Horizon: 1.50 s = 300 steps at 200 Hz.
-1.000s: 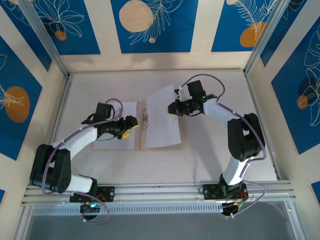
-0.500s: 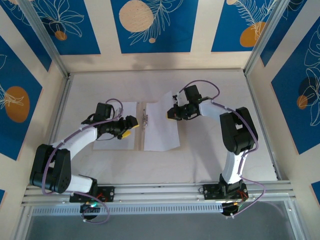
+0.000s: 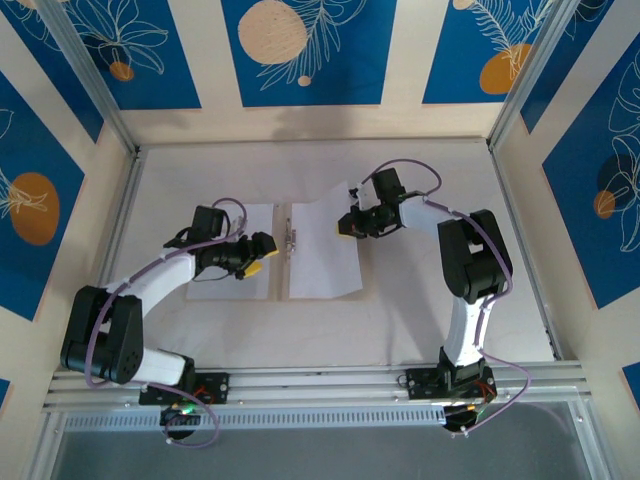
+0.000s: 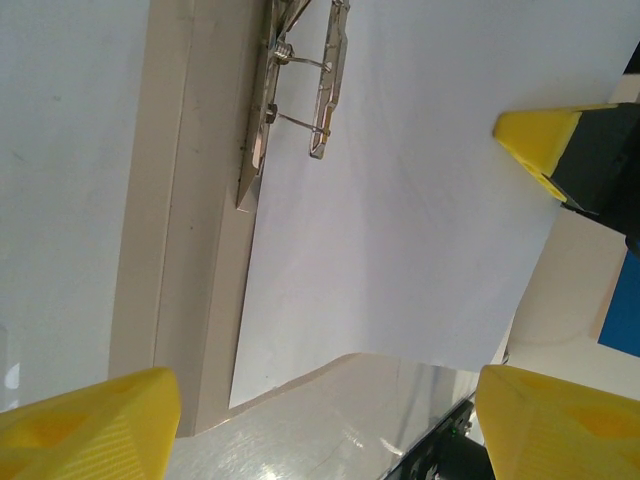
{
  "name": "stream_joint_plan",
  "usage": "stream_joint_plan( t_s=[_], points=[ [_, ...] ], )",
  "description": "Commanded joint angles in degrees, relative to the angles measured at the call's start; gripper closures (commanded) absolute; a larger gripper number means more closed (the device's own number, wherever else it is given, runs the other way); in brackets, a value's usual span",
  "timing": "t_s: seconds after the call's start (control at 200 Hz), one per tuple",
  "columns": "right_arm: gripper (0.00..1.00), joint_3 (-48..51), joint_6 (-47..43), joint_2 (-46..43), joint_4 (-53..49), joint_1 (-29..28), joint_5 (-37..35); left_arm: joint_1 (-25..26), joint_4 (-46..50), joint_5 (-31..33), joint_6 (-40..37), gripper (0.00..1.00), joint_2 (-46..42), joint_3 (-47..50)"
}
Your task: Put the files into the folder
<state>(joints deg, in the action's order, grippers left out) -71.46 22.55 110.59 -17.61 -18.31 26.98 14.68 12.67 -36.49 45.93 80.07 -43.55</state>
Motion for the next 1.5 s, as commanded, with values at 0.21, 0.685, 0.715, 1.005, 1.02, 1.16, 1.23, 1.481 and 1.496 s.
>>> stream_joint_plan(
  t_s=[0.21,0.685,0.715,1.005,1.02,1.16,1.23,1.481,1.496],
  points=[
    [0.94,-2.28,-0.56,1.51,-1.47,0.46,1.14,-0.88,0.21,-1.31,-1.08,0.22,0.39,-0.75],
    [0.95,-0.24,-2.96,0.85,-0.85,0.99,4.62,-0.88,0.56,-1.0,-1.37,0.22,0.6,-0.57],
    [0.95,-0.26,-3.1,0.86,-0.87,0.92,4.65,-0.88,0.63,-1.0,-1.45,0.22,0.61,-0.56],
    [0.77,-0.09,-2.51,1.13,-0.76,0.68,3.92,-0.8,0.69,-0.96,-1.31,0.22,0.3,-0.31],
    [0.75,-0.04,-2.46,1.1,-0.75,0.64,3.73,-0.86,0.65,-1.0,-1.35,0.22,0.26,-0.31],
    [0.6,-0.24,-2.55,0.95,-1.83,0.49,1.52,-0.83,0.65,-1.0,-1.29,0.22,0.3,-0.22],
    [0.58,-0.87,-2.89,1.03,-3.18,0.52,0.22,-0.81,0.56,-1.01,-1.28,0.22,0.3,-0.13],
    [0.44,-3.48,-5.07,0.59,-10.21,0.55,-4.12,-0.81,0.6,-1.15,-1.54,0.22,0.49,0.13],
    [0.41,-3.57,-5.3,0.53,-10.71,0.52,-4.17,-0.79,0.54,-1.17,-1.55,0.22,0.47,0.14]
  ],
)
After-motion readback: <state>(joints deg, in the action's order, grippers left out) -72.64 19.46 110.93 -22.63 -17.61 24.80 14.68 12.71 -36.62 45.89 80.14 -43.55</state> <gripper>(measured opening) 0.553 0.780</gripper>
